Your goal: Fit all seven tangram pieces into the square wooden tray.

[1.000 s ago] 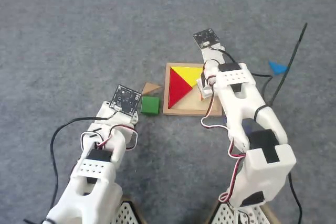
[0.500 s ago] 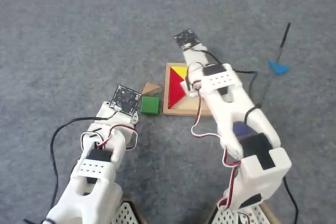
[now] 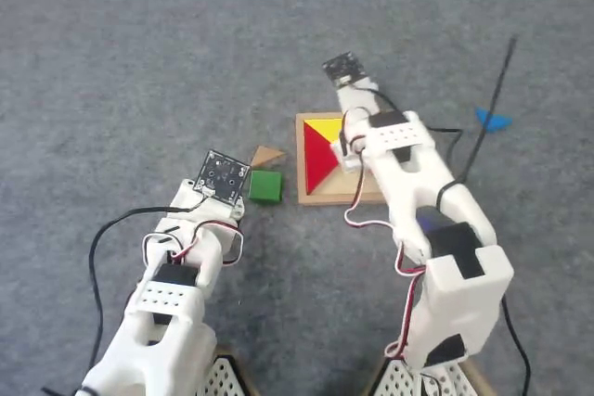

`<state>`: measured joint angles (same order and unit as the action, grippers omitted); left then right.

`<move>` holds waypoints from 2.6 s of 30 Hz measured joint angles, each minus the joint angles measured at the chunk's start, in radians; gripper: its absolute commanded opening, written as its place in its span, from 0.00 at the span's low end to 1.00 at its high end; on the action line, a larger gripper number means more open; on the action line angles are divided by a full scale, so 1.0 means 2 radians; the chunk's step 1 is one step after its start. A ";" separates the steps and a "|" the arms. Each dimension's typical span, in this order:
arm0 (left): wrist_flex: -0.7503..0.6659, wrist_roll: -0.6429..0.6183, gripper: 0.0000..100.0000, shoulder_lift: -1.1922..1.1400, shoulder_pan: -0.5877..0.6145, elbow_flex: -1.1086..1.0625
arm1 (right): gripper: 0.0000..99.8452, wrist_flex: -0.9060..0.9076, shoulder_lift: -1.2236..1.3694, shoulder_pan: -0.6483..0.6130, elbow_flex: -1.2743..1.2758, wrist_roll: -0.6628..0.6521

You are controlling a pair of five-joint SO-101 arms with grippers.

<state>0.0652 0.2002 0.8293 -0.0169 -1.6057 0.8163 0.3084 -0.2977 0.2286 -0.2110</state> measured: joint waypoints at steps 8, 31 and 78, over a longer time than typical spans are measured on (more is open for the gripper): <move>0.000 0.000 0.01 0.000 0.000 0.000 | 0.12 0.000 0.001 0.015 -0.026 -0.001; 0.000 0.000 0.01 0.000 0.000 -0.005 | 0.12 0.153 -0.342 0.162 0.174 -0.091; 0.565 0.048 0.15 -0.448 0.002 0.684 | 0.12 -0.100 -0.354 0.160 0.437 -0.009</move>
<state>1.1945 0.2969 -0.0667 -0.0138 -0.2371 0.6168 -0.4005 0.0230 1.1017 -0.2294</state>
